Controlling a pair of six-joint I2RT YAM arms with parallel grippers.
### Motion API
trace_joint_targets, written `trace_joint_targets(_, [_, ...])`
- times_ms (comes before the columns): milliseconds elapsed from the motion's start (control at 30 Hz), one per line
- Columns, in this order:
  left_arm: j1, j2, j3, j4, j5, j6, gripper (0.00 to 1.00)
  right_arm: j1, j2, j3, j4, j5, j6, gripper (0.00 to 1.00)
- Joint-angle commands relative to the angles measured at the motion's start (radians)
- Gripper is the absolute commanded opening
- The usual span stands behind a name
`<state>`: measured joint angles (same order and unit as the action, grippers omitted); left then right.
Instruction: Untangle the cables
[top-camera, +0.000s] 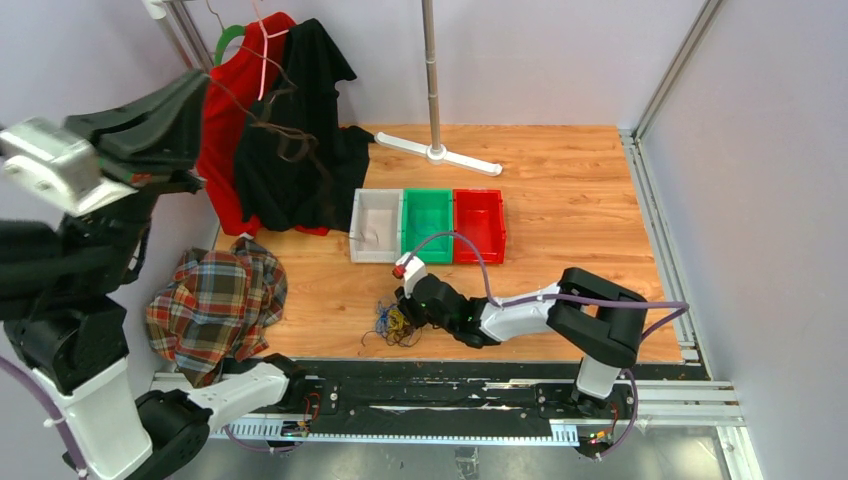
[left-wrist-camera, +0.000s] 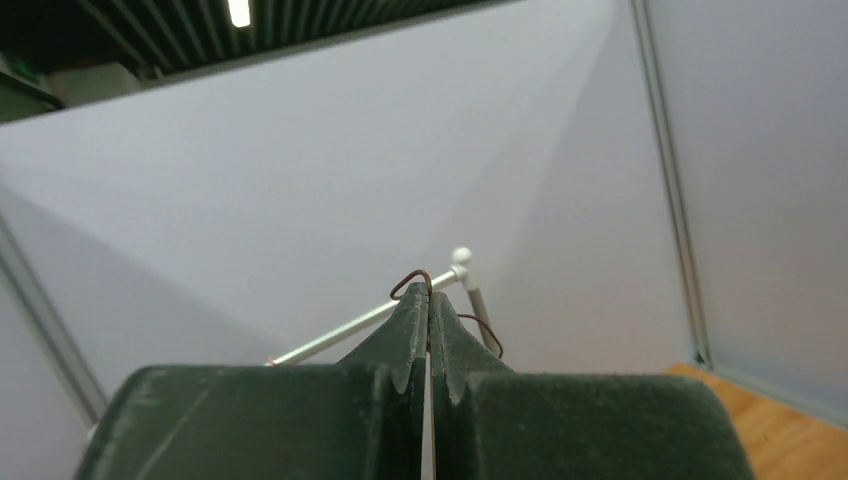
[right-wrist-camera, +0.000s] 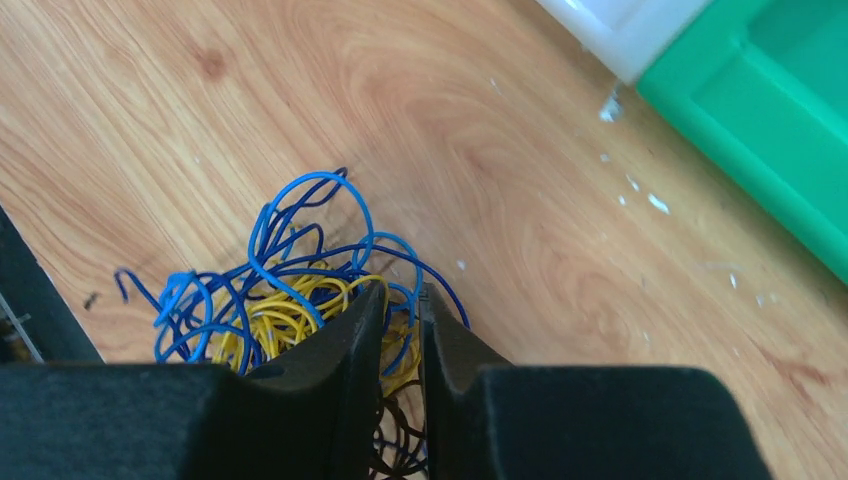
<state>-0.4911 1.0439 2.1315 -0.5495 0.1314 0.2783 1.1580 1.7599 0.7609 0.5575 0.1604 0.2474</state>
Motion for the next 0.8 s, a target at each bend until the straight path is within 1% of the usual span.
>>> trace_joint_targets(0, [0.0, -0.043, -0.052, 0.244, -0.136, 0.049, 0.0, 0.012, -0.06, -0.089, 0.01, 0.074, 0.024, 0.19])
trace_joint_targets(67, [0.0, -0.063, -0.087, 0.314, -0.164, 0.062, 0.0, 0.012, -0.088, -0.127, 0.012, 0.083, 0.04, 0.19])
trace_joint_targets(233, [0.0, -0.078, -0.127, 0.429, -0.232, 0.084, 0.0, 0.012, -0.176, -0.255, 0.046, 0.117, 0.081, 0.18])
trace_joint_targets(400, [0.0, -0.07, -0.137, 0.499, -0.259, 0.122, 0.0, 0.012, -0.281, -0.378, 0.06, 0.167, 0.118, 0.18])
trace_joint_targets(533, [0.0, -0.041, -0.103, 0.525, -0.255, 0.154, 0.0, 0.012, -0.315, -0.427, 0.061, 0.19, 0.136, 0.18])
trace_joint_targets(600, [0.0, -0.007, -0.053, 0.478, -0.221, 0.148, 0.0, 0.012, -0.324, -0.441, 0.072, 0.193, 0.144, 0.18])
trace_joint_targets(667, [0.0, 0.017, -0.004, 0.363, -0.144, 0.12, 0.0, 0.012, -0.342, -0.435, 0.069, 0.188, 0.144, 0.19])
trace_joint_targets(767, [0.0, -0.008, -0.067, 0.277, -0.028, 0.061, 0.0, 0.012, -0.41, -0.395, 0.032, 0.175, 0.127, 0.26])
